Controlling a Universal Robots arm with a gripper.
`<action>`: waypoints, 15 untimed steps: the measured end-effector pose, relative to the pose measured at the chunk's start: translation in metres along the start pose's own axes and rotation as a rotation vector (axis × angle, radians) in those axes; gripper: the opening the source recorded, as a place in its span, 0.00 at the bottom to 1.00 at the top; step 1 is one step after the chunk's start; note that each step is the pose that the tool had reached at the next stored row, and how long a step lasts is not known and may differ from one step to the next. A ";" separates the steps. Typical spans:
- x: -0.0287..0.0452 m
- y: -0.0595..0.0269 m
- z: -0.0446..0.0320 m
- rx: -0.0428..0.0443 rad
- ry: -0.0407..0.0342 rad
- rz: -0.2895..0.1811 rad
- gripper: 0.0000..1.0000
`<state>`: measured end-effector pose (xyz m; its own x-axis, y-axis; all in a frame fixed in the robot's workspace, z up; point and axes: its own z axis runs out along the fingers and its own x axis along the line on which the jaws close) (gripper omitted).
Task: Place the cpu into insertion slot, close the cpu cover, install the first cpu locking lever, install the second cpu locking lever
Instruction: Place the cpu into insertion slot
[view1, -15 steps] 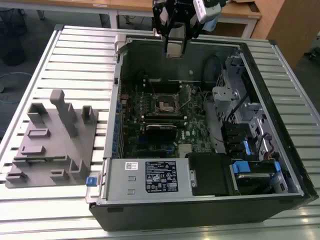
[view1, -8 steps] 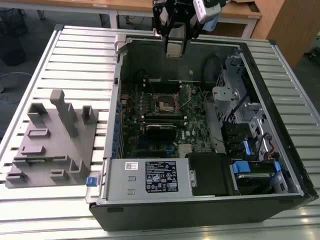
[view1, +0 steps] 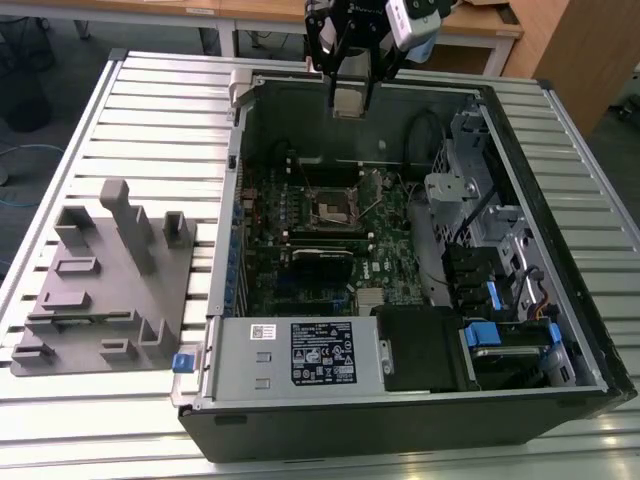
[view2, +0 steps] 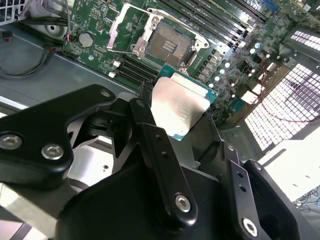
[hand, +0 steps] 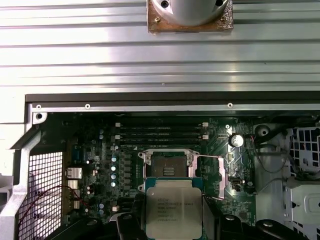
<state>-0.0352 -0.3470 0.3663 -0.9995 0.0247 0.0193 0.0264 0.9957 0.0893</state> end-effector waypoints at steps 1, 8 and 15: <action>0.0000 0.0000 0.0002 0.0000 0.0000 0.000 0.54; -0.0001 -0.0002 0.0023 0.0000 0.0000 0.000 0.54; -0.0001 -0.0002 0.0032 -0.0003 -0.0001 0.000 0.54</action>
<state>-0.0352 -0.3470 0.3631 -0.9995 0.0247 0.0192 0.0264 0.9956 0.0896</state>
